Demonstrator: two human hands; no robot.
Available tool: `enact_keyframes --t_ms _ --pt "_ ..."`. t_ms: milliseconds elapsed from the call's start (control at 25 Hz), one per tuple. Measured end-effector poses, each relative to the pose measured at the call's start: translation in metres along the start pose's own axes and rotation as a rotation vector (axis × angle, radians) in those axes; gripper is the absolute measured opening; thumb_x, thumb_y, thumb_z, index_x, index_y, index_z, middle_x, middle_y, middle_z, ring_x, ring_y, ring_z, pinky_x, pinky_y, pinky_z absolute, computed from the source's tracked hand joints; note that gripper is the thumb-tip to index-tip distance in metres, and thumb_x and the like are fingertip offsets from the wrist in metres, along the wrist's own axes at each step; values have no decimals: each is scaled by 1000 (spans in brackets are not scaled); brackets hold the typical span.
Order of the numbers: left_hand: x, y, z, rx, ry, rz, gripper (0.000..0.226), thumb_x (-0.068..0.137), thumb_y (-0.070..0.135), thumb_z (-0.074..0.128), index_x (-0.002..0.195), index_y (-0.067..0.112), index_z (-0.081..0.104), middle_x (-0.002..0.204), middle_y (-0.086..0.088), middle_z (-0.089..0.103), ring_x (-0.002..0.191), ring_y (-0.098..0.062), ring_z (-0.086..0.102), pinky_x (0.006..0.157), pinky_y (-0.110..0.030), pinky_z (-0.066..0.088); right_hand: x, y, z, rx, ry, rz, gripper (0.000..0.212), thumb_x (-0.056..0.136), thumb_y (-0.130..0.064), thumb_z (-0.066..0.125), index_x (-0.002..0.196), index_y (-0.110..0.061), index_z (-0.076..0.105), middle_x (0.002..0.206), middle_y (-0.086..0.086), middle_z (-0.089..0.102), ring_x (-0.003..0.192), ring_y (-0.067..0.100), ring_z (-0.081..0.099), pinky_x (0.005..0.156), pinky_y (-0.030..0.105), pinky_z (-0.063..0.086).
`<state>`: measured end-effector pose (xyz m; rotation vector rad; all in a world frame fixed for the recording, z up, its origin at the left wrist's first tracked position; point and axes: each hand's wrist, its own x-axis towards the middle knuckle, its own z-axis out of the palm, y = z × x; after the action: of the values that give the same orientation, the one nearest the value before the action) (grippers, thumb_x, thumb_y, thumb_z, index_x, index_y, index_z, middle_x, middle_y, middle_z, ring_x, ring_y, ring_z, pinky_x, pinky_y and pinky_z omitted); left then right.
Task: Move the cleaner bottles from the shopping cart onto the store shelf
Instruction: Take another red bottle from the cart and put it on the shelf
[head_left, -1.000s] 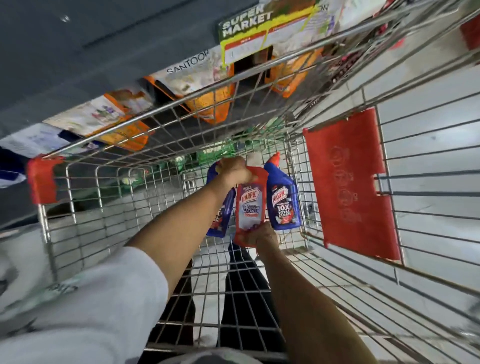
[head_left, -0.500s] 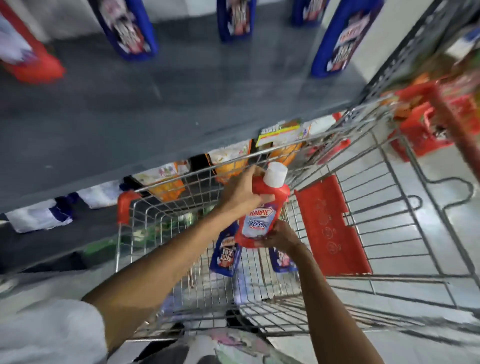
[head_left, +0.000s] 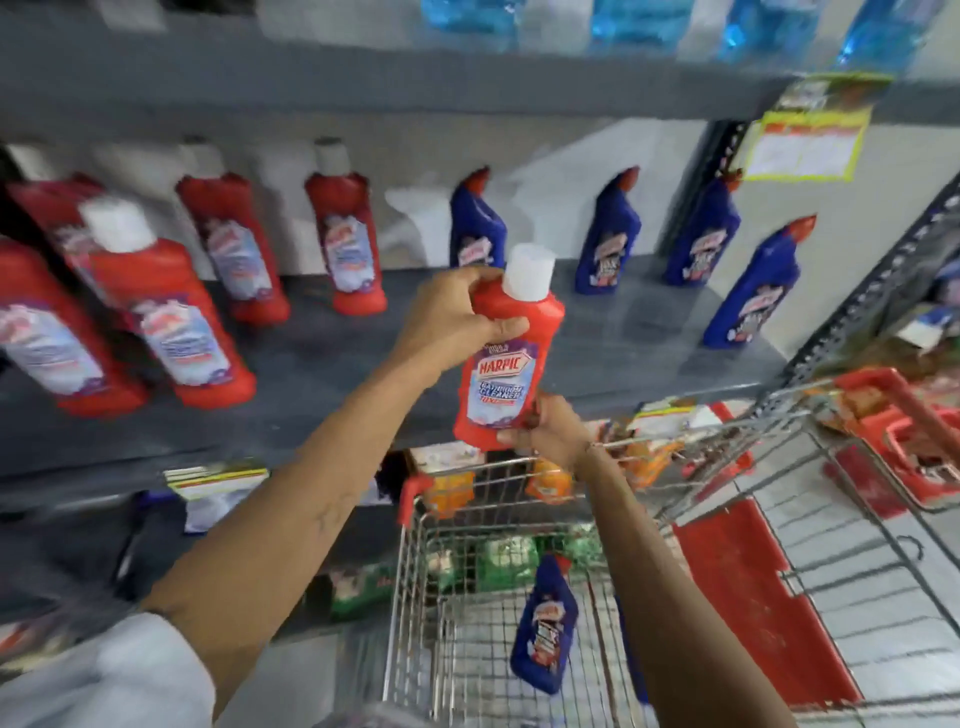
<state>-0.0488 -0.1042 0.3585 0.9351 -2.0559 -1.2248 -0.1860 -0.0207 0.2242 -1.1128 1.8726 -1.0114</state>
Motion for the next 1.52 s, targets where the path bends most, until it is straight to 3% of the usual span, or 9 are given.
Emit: enact_keyframes --t_ms 80,240,440,720,1000,1120,1200,1320,1520 --pt "-1 -12 -44 -12 67 -5 64 59 21 84 118 14 59 113 -5 69 100 -17 65 94 -41 52 16 -32 32 12 -43 -46 47 66 8 75 110 3 61 107 12 65 87 9 62 89 34 52" --pt "0 -35 -109 -38 190 -24 60 60 12 83 116 11 60 115 -8 68 99 -18 64 95 -42 51 53 -76 83 -49 -115 -113 51 68 3 76 116 0 59 118 21 65 104 28 62 99 47 48" --pt "4 -65 -159 -83 270 -72 63 63 9 82 120 10 56 121 -8 65 103 -17 63 94 -37 52 94 -108 134 -59 -139 -104 52 70 3 74 119 -3 57 119 17 65 100 21 60 99 45 48" --pt "16 -85 -179 -67 307 -78 61 66 10 80 122 11 55 124 -6 63 100 -11 59 81 -21 46 127 -111 163 -67 -145 -78 51 70 4 73 117 -5 57 117 16 66 106 27 62 99 50 48" --pt "13 -97 -172 59 355 -71 62 75 28 73 129 17 47 130 -6 59 117 -20 57 100 -40 49 121 -112 165 -110 -237 -113 59 81 2 63 134 -12 42 133 9 56 122 24 53 109 45 39" --pt "-10 -100 -149 165 695 162 50 83 28 65 126 9 46 122 -11 57 112 -21 56 97 -31 47 90 -108 154 -159 -83 -224 57 86 1 54 138 -13 36 126 0 55 114 16 54 102 31 42" --pt "-33 -105 -103 109 785 327 25 89 20 59 109 5 54 100 -8 56 92 -18 57 83 -22 46 55 -79 137 -4 129 -263 39 89 1 50 126 -8 52 101 -2 61 90 13 58 89 24 46" --pt "-61 -132 -20 30 419 282 10 90 11 55 89 3 59 85 -8 59 75 -2 55 70 -12 43 -3 -6 110 -57 339 -158 15 91 -12 52 99 -8 64 73 -4 61 59 4 54 60 9 42" --pt "-83 -226 131 150 -224 -238 16 91 18 53 91 5 63 91 -13 70 80 -19 63 70 -29 47 -43 180 66 -12 194 506 20 82 -11 54 64 -8 61 68 14 60 55 17 58 59 41 47"
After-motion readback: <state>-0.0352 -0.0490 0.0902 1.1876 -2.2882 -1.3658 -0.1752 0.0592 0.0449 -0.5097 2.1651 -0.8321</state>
